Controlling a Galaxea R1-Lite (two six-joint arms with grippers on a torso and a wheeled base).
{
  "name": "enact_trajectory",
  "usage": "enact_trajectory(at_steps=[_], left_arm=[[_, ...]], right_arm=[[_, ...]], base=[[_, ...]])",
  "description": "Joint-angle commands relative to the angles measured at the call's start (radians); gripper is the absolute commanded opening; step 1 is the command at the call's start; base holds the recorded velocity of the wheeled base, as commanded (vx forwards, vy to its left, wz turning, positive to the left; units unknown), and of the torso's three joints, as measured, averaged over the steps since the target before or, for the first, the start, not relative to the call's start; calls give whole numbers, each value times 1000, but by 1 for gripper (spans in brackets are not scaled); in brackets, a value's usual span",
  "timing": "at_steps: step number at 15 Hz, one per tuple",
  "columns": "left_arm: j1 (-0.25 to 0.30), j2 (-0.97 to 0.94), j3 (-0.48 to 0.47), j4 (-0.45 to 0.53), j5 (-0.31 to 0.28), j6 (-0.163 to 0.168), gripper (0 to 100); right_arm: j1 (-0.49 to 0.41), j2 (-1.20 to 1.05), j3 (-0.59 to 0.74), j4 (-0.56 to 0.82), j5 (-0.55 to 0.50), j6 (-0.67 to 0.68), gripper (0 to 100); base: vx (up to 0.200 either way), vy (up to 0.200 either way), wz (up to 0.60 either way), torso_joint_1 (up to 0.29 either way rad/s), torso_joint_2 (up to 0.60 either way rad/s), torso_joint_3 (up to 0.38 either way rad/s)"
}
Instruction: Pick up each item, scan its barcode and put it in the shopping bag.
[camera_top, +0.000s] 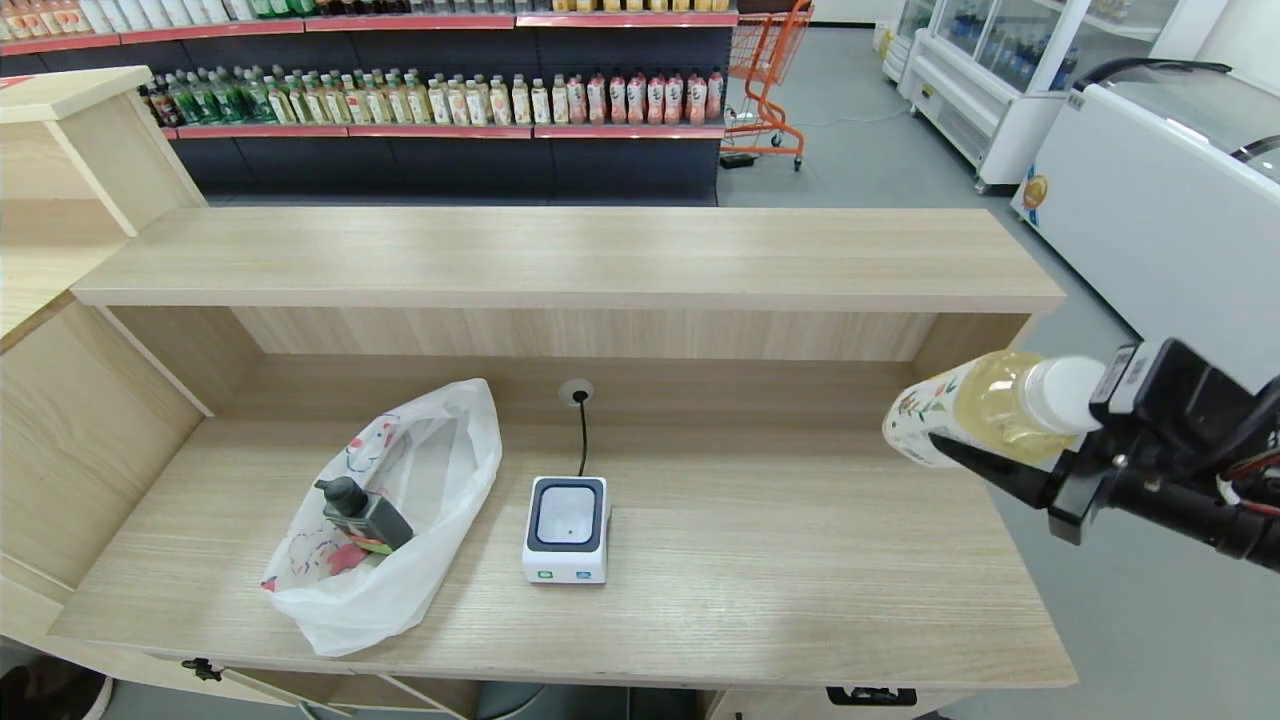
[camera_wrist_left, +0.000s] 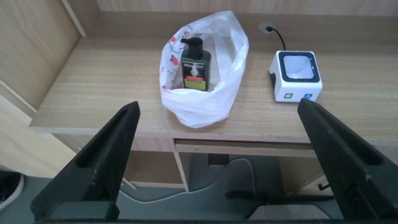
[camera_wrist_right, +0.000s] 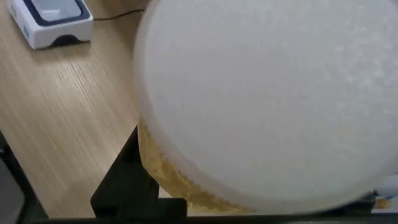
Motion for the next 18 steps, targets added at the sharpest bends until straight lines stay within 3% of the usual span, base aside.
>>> enact_trajectory(at_steps=[1, 2, 4, 6, 14, 18], left_arm=[[0, 0, 0, 0, 0, 0, 100], [0, 1, 0, 0, 1, 0, 100], [0, 1, 0, 0, 0, 0, 100], [0, 1, 0, 0, 1, 0, 100], [0, 1, 0, 0, 0, 0, 100], [0, 1, 0, 0, 0, 3, 100]], right_arm=[[-62, 98, 54, -73, 92, -127, 0], [-93, 132, 60, -99, 213, -213, 0], [-118, 140, 62, -117, 296, -351, 0], [-118, 126, 79, -117, 360, -392, 0], [-29, 128, 105, -120, 360, -486, 0], [-29, 121, 103, -120, 357, -484, 0]], base=[[0, 0, 0, 0, 0, 0], [0, 0, 0, 0, 0, 0], [0, 0, 0, 0, 0, 0], [0, 0, 0, 0, 0, 0], [0, 0, 0, 0, 0, 0], [0, 0, 0, 0, 0, 0]])
